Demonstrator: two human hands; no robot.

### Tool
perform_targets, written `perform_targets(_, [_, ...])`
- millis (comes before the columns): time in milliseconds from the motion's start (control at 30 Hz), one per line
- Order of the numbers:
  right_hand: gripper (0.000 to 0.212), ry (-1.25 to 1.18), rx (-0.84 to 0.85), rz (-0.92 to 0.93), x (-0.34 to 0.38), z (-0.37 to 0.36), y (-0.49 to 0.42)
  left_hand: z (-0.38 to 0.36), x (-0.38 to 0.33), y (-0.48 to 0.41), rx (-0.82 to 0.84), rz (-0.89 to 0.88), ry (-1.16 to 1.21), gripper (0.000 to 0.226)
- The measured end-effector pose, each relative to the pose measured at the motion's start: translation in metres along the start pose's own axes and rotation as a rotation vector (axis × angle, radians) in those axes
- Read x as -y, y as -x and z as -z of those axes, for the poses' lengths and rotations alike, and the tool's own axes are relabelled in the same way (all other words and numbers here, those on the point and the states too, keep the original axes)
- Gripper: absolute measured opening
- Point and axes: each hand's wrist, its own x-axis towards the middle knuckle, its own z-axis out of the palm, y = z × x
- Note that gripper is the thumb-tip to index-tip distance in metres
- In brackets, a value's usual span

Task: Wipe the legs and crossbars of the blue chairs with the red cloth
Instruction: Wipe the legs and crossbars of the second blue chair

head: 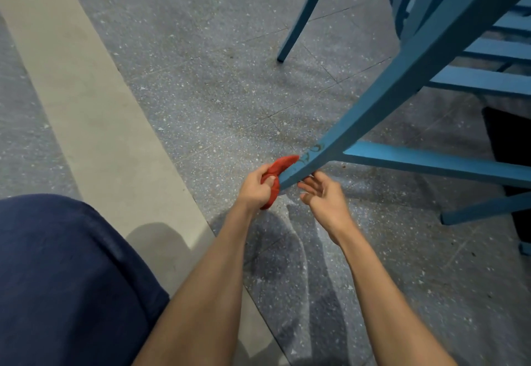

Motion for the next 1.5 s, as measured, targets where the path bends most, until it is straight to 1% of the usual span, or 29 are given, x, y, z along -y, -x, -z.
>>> perform_targets(67, [0.061, 0.028, 0.001, 0.004, 0.000, 0.000, -0.001, 0.000, 0.001, -0.004, 0.011, -0.025, 0.044, 0.030])
perform_targets(133, [0.060, 0.053, 0.009, 0.010, -0.001, 0.000, -0.002, 0.001, 0.009, -0.004, -0.001, -0.050, 0.028, 0.025])
perform_targets(200, [0.059, 0.082, 0.017, 0.014, -0.002, 0.001, -0.002, 0.000, 0.022, -0.005, -0.007, -0.017, -0.052, 0.028])
perform_targets(267, [0.058, 0.107, 0.026, 0.013, -0.002, 0.002, -0.002, -0.002, 0.030, -0.009, -0.023, 0.058, -0.098, 0.034])
perform_targets(367, [0.053, 0.140, 0.031, 0.016, 0.000, 0.004, -0.004, -0.004, 0.030, -0.016, -0.043, 0.086, -0.113, 0.031])
perform_targets(433, [0.050, 0.155, 0.027, 0.020, -0.001, 0.003, -0.005, -0.003, 0.023, -0.019, -0.036, 0.037, -0.086, 0.028])
perform_targets(500, [0.047, 0.164, 0.019, 0.035, -0.003, 0.002, -0.005, -0.005, 0.012, -0.017, -0.042, -0.032, 0.014, 0.025])
perform_targets(567, [0.046, 0.156, 0.008, 0.044, -0.005, 0.001, -0.004, -0.015, 0.004, -0.007, -0.109, -0.112, 0.079, 0.020])
perform_targets(633, [0.048, 0.129, 0.009, 0.056, -0.007, 0.000, -0.003, -0.028, 0.012, 0.007, -0.209, -0.198, 0.116, 0.017])
perform_targets(667, [0.048, 0.119, 0.008, 0.059, -0.007, -0.001, -0.002, -0.032, 0.019, 0.012, -0.248, -0.209, 0.119, 0.018])
perform_targets(733, [0.051, 0.121, 0.010, 0.052, -0.007, -0.001, -0.002, -0.034, 0.033, 0.011, -0.304, -0.150, 0.095, 0.021])
perform_targets(833, [0.060, 0.134, 0.011, 0.046, -0.005, 0.000, 0.000, -0.033, 0.036, 0.000, -0.325, -0.003, 0.061, 0.027])
perform_targets(900, [0.064, 0.136, 0.015, 0.041, -0.005, -0.001, 0.001, -0.041, 0.029, 0.002, -0.386, 0.021, 0.103, 0.024])
perform_targets(967, [0.067, 0.128, 0.019, 0.032, -0.004, -0.001, 0.001, -0.053, 0.019, 0.009, -0.460, -0.020, 0.155, 0.023])
perform_targets(1067, [0.068, 0.091, 0.022, 0.044, -0.003, 0.001, 0.002, -0.065, 0.003, 0.020, -0.515, -0.143, 0.208, 0.026])
perform_targets(1133, [0.069, 0.081, 0.040, 0.060, -0.003, 0.002, 0.003, -0.068, -0.002, 0.027, -0.507, -0.222, 0.227, 0.026])
perform_targets(1200, [0.071, 0.124, 0.065, 0.053, -0.005, 0.007, 0.006, -0.067, 0.001, 0.031, -0.459, -0.265, 0.231, 0.023])
perform_targets(1267, [0.070, 0.229, 0.079, 0.043, -0.003, 0.017, 0.011, -0.060, 0.005, 0.027, -0.430, -0.240, 0.212, 0.022])
perform_targets(1333, [0.060, 0.334, 0.012, 0.060, 0.005, 0.028, 0.019, -0.050, 0.009, 0.018, -0.417, -0.135, 0.125, 0.023])
perform_targets(1400, [0.047, 0.381, -0.127, 0.146, 0.018, 0.033, 0.029, -0.042, 0.006, 0.012, -0.364, -0.047, 0.078, 0.026])
perform_targets(1433, [0.044, 0.386, -0.190, 0.191, 0.025, 0.033, 0.032, -0.040, 0.005, 0.011, -0.337, -0.031, 0.079, 0.026])
perform_targets(1500, [0.038, 0.384, -0.287, 0.221, 0.036, 0.031, 0.037, -0.040, -0.005, 0.016, -0.324, -0.053, 0.084, 0.023])
